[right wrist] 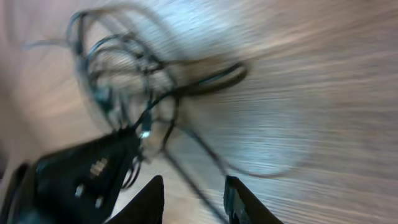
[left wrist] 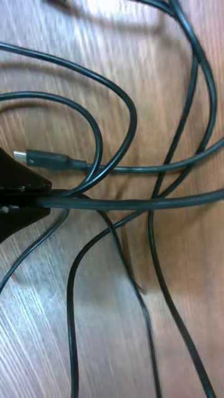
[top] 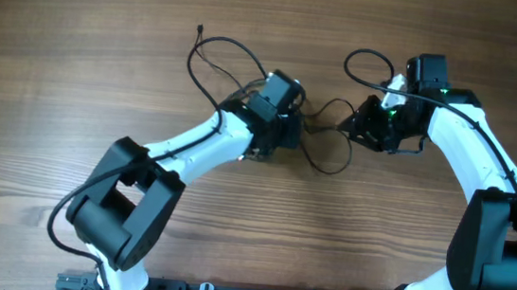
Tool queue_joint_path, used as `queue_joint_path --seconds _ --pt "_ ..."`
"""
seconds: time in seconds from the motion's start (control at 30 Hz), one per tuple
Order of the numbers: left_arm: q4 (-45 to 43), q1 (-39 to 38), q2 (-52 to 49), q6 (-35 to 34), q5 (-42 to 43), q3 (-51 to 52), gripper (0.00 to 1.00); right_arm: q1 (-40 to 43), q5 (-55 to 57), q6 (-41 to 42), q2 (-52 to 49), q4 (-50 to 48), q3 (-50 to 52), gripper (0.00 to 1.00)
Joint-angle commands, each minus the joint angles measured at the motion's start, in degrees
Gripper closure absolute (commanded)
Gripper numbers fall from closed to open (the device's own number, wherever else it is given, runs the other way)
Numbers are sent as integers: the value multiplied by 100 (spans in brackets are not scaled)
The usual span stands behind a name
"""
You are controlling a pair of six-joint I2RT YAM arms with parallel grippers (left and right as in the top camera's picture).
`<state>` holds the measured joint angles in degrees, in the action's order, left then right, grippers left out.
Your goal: Untangle cables
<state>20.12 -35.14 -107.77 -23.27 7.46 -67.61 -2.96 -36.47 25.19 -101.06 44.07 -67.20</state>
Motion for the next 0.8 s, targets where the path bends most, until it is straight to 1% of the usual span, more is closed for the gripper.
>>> queue_joint_path --seconds 0.0,0.07,0.1,0.13,0.17,0.2,0.23,0.27,0.3,0.33,0.43,0.57,0.6,0.63,0.67,0.73,0.77 --pt "-15 531 568 -15 1084 -24 96 -166 -1749 -1351 -85 -125 26 63" --pt "-17 1027 767 -15 2203 -24 96 -291 -2251 -1805 -87 -160 26 60" --pt "-22 1233 804 -15 2697 -24 96 -343 -2280 -1810 -85 -192 26 59" --pt "-22 1572 804 -15 3532 -24 96 -448 -2177 -1602 -85 -424 26 58" --pt "-13 1742 800 -15 3919 -24 96 -487 -1810 -1217 -85 -627 26 44" --pt "-11 1899 800 -15 4245 -24 96 -492 -1471 -737 -85 -734 26 44" --pt "-17 2072 802 -17 4583 -24 96 -490 -1274 -153 -85 -807 26 48" --pt "-17 2208 802 -24 4813 -24 96 -490 -1333 -63 -87 -876 26 53" --pt "-11 2409 802 -90 5154 -24 96 -516 -1665 -164 -85 -1067 26 57" --pt "-9 2535 800 -170 5351 -22 96 -573 -2212 -407 -85 -1255 26 58" --pt "-17 2852 800 -291 6046 -22 96 -852 -3622 -1003 -85 -1816 26 53" --pt "-160 3077 800 -247 6813 -22 96 -1349 -4315 -953 -85 -2953 26 54" --pt "-289 3110 800 -249 7097 -22 96 -1436 -4291 -767 -85 -3182 26 59" --pt "-345 3128 800 -254 7184 -22 96 -1545 -4273 -468 -85 -3523 26 61" --pt "-343 3130 800 -251 7178 -22 96 -1617 -4168 -195 -85 -3755 26 62" --pt "-343 3130 800 -251 7117 -22 96 -1827 -3620 767 -85 -4323 26 66" --pt "-341 3130 798 -251 6968 -22 96 -1893 -3462 1036 -85 -4433 26 68"
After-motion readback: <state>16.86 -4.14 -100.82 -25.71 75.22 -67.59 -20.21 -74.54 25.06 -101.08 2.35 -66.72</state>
